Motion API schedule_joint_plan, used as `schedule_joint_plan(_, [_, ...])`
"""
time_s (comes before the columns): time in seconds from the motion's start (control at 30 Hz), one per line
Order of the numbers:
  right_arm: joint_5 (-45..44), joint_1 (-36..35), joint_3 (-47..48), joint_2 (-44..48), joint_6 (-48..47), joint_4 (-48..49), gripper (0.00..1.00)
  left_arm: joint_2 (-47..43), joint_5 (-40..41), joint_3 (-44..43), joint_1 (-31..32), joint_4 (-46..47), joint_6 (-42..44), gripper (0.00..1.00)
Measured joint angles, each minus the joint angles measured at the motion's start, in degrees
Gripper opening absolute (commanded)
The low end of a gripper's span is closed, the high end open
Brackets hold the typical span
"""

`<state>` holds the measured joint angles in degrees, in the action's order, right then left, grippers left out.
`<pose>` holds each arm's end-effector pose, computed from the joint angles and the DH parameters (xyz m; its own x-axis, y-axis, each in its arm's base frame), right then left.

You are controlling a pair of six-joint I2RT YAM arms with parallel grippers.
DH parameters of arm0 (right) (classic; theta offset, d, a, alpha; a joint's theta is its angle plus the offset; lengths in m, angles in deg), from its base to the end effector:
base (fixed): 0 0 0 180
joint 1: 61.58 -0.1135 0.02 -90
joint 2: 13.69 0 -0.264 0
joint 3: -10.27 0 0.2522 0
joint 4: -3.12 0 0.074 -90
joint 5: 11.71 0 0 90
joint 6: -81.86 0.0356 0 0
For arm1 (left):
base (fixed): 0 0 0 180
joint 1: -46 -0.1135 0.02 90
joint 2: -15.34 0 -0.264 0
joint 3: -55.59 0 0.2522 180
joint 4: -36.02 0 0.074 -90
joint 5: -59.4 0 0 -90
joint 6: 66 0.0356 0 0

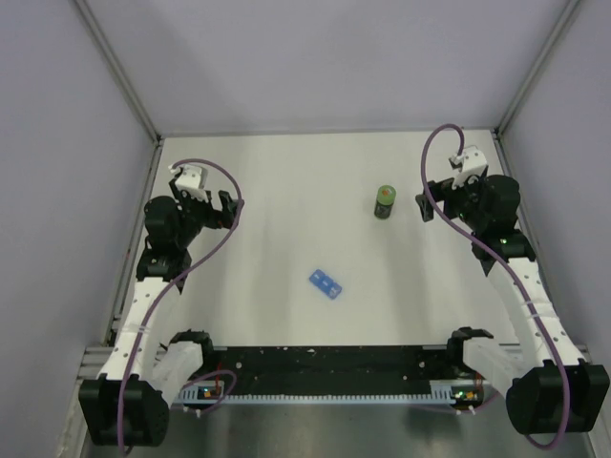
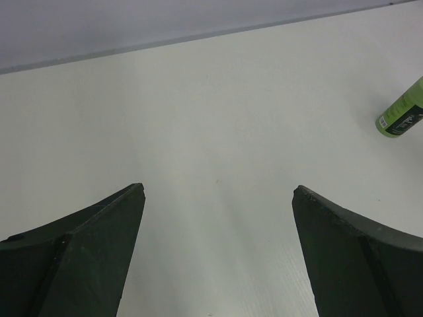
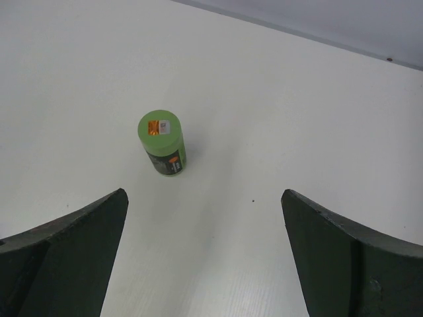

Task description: Sort the pills into containers

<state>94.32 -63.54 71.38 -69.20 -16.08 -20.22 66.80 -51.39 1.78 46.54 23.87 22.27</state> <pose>0.2241 0.0175 0.3227 -0.2607 -0.1418 -0.9549 -0.3350 0.9410 -0.0482 0.2131 -0.0146 0.3121 -0.1809 -0.0265 -0.9831 0.3533 0.9312 -0.0901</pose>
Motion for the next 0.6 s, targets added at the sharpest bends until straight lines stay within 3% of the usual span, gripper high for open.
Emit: schedule_joint_plan(0.6, [7.0, -0.9, 1.6, 0.0, -3.3, -6.8, 0.99, 0.1, 2.3, 0.0, 0.0, -2.7, 1.3, 0.99])
